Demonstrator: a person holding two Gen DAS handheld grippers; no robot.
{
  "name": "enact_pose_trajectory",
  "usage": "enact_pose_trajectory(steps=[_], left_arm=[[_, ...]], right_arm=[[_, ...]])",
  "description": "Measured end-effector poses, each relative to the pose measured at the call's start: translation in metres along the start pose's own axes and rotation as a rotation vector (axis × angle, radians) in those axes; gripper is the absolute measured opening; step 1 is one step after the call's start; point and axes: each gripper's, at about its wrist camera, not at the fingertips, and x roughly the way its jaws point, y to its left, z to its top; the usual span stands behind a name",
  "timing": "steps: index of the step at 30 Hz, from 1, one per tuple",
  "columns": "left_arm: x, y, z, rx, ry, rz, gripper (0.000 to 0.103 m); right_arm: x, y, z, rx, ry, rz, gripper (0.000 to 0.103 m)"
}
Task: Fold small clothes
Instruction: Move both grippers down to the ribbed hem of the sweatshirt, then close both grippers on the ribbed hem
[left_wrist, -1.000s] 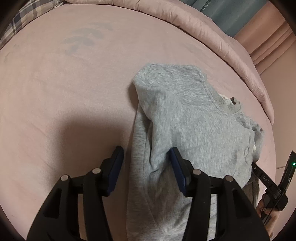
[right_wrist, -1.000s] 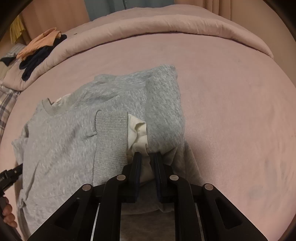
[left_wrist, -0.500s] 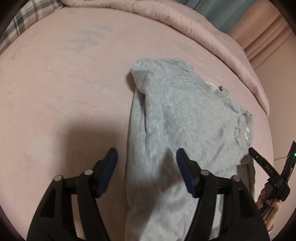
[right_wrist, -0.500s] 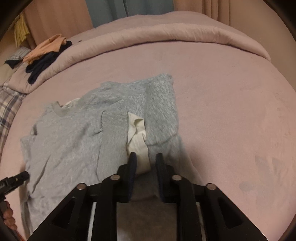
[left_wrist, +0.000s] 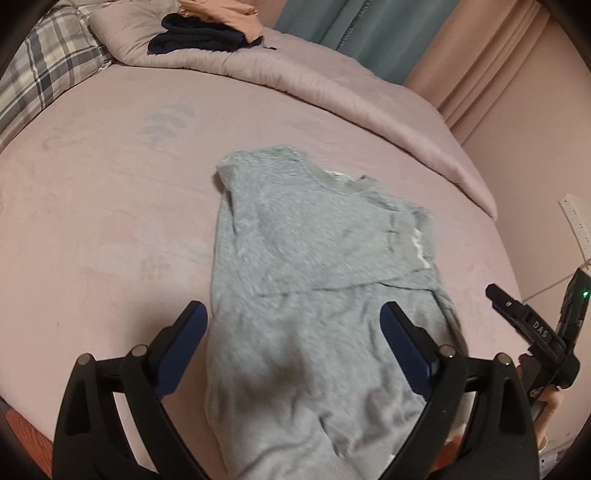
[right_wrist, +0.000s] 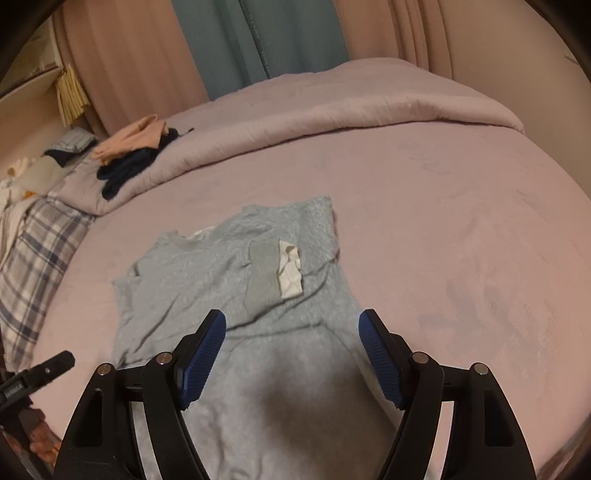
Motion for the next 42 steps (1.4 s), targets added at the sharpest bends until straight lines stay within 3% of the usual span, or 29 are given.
enact_pose_trajectory(steps=[7,17,28,34,40,42], left_arm=[[-0.007,-0.007,-0.030,0.016,0.031,-0.005,0.097],[0.008,0.003,-0.080,-0.017,0.156,0.007,0.097],[0.006,0.024,-0.126,-0.103,0.268,-0.087,0.095],[0.012,0.028,-0.141,-0.127,0.309,-0.108,0.082],[0.014,0.030,-0.148,-0.152,0.299,-0.140,0.079],[0.011,0.038,-0.153,-0.196,0.301,-0.164,0.071]], right_arm=[[-0.019,-0.020,-0.030,0.033,0.020,-0.025,0.077],[-0.030,-0.043,-0.078,0.115,0.096,-0.043,0.084],[-0.047,-0.078,-0.108,0.227,0.116,-0.074,0.085],[-0.048,-0.085,-0.120,0.245,0.142,-0.027,0.085],[-0.040,-0.095,-0.127,0.286,0.157,-0.011,0.084],[-0.037,-0.096,-0.130,0.289,0.166,-0.004,0.081]])
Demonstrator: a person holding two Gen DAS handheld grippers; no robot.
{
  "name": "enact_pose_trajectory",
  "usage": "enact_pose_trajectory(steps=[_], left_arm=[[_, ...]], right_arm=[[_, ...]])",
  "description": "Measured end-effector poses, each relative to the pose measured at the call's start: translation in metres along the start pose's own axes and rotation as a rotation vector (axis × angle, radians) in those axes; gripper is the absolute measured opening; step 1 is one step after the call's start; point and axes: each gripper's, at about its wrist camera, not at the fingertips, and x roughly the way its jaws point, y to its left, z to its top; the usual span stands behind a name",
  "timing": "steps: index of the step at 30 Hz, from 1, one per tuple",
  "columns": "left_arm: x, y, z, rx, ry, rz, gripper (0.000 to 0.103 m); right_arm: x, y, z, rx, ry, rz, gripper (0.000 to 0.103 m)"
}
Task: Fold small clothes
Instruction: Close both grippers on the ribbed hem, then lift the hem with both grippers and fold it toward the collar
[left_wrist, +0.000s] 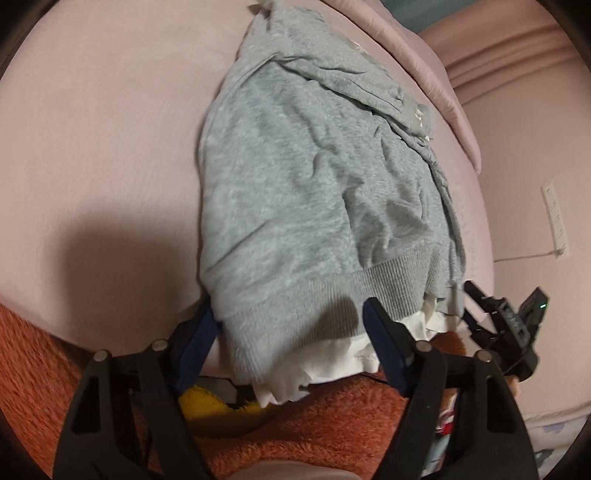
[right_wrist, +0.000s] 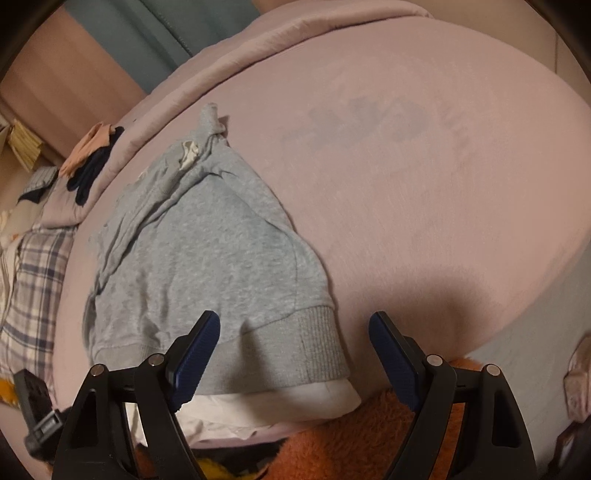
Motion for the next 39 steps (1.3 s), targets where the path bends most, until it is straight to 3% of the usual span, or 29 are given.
enact_pose_trajectory(steps=[4,5,8,10,12,15,22,28,39], left_arm=[[-0.006,0.009,0.003,-0.031,0.005,-0.015,0.058],[-0.006,0.009,0.003,-0.027,0.003,-0.019,0.054],[-0.007,0.005,0.000,0.036,-0.017,0.021,0.037],[-0.006,0.001,-0.001,0.077,-0.014,0.006,0.025],[-0.005,-0.001,0.001,0.087,-0.013,0.012,0.023],[-0.013,-0.007,0.004,0.105,-0.017,0.007,0.022],[-0.065,-0.020,0.006,0.176,-0.106,-0.058,0.021],[-0.094,-0.024,-0.001,0.210,-0.154,-0.063,0.019],[-0.135,-0.008,-0.015,0.217,-0.129,-0.110,0.019]], right_arm=[[0.004,0.002,-0.002,-0.020,0.005,0.014,0.074],[0.005,0.003,-0.002,-0.025,0.008,0.026,0.068],[0.009,0.009,-0.004,-0.051,0.013,0.019,0.061],[0.009,0.013,-0.007,-0.076,0.006,-0.004,0.053],[0.009,0.015,-0.007,-0.083,0.013,0.013,0.037],[0.005,0.022,-0.005,-0.090,0.031,0.043,0.026],[-0.026,0.044,0.002,-0.138,-0.004,0.172,0.025],[-0.047,0.066,-0.009,-0.224,-0.054,0.204,0.023],[-0.082,0.073,-0.026,-0.252,-0.073,0.291,0.023]])
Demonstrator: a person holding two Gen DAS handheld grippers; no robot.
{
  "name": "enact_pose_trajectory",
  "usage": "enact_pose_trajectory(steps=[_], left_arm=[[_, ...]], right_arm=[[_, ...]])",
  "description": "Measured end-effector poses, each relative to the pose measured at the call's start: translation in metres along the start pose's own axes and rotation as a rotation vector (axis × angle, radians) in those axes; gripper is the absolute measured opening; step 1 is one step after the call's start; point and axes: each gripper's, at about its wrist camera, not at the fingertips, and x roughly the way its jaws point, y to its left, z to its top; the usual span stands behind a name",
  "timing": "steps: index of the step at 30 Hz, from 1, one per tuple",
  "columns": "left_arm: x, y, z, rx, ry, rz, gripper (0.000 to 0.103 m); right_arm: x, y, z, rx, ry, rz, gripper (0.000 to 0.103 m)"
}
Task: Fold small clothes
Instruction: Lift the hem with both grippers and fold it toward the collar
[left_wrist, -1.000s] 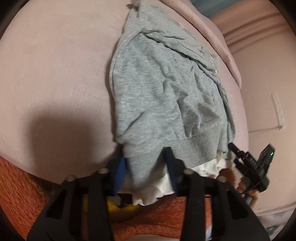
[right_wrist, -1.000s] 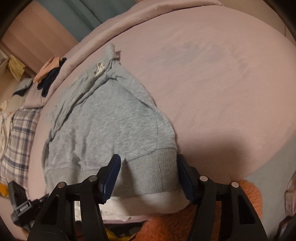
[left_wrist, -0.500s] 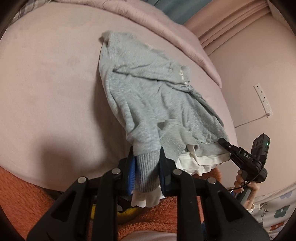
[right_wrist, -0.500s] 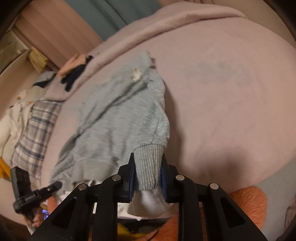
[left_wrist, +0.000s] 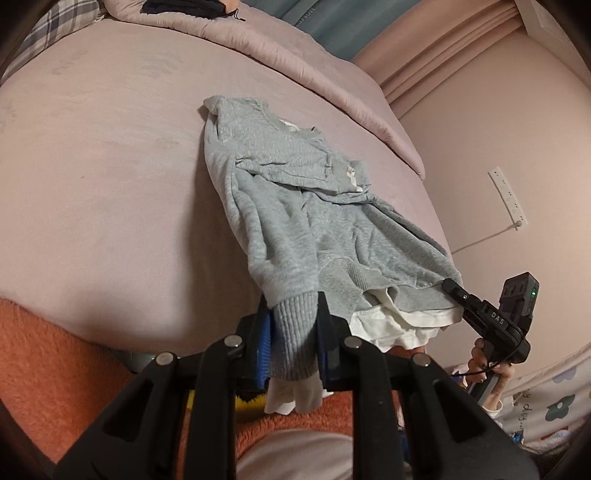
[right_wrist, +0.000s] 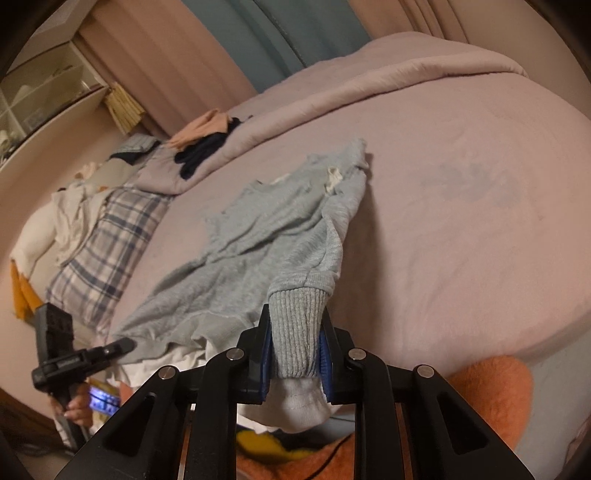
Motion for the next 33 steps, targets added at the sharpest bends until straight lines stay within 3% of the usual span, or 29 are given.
enact_pose_trajectory(steps=[6,15,33], left_arm=[[-0.007,-0.002,-0.002,0.041,0.042,0.016,0.019],[-0.003,-0.002,0.022,0.049,0.020,0.010,0.020],[0.038,0.001,0.099,0.047,-0.107,0.056,0.020]], right_arm=[[-0.009,0.018,-0.010,-0.052,0.001,-0.036,0.023],[-0.010,0.027,-0.007,-0.091,-0.010,-0.019,0.023],[0.027,0.014,0.047,-0.031,-0.072,-0.025,0.023]])
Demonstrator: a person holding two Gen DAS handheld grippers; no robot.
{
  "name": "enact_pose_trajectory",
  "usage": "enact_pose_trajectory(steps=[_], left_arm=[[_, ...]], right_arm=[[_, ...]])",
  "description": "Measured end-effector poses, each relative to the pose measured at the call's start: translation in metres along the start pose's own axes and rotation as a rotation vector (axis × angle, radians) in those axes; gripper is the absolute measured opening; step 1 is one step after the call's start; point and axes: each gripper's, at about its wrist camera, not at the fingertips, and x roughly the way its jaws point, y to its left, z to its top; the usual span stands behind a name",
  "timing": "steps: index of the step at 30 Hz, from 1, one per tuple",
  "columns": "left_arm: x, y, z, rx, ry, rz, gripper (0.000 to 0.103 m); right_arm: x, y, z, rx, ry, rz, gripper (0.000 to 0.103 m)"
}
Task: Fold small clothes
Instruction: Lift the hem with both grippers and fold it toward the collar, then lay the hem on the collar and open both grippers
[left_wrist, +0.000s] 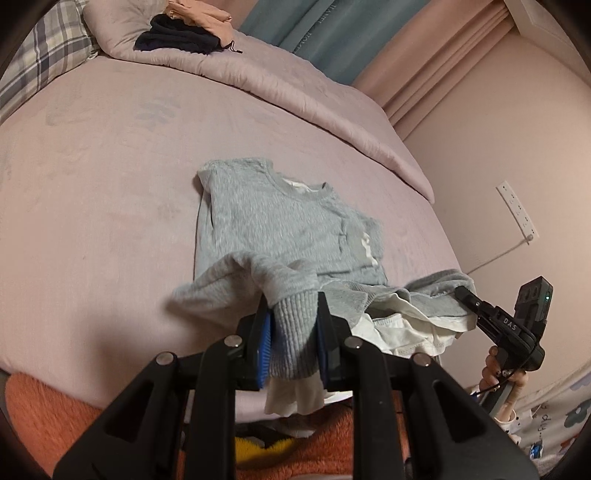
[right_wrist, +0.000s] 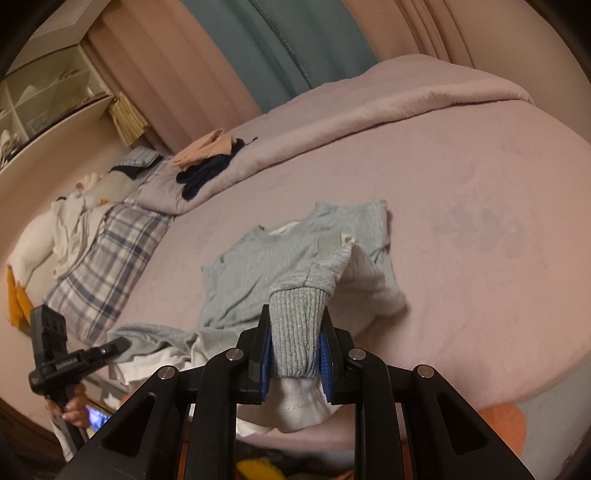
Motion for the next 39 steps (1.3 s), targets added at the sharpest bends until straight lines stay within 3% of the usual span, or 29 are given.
enact_pose_trajectory(steps=[21,39], left_arm=[[0.066,0.015,0.051,-0.058,0.039,0.101,0.020],[0.136,0.058,0.062,-0.169,0.123,0.230,0.024]], right_arm=[[0.068,-0.018,0.046,0.023,0.075,-0.079,0.023],[0.125,-0.058,0.043,0.154,0.206,-0.186,0.023]])
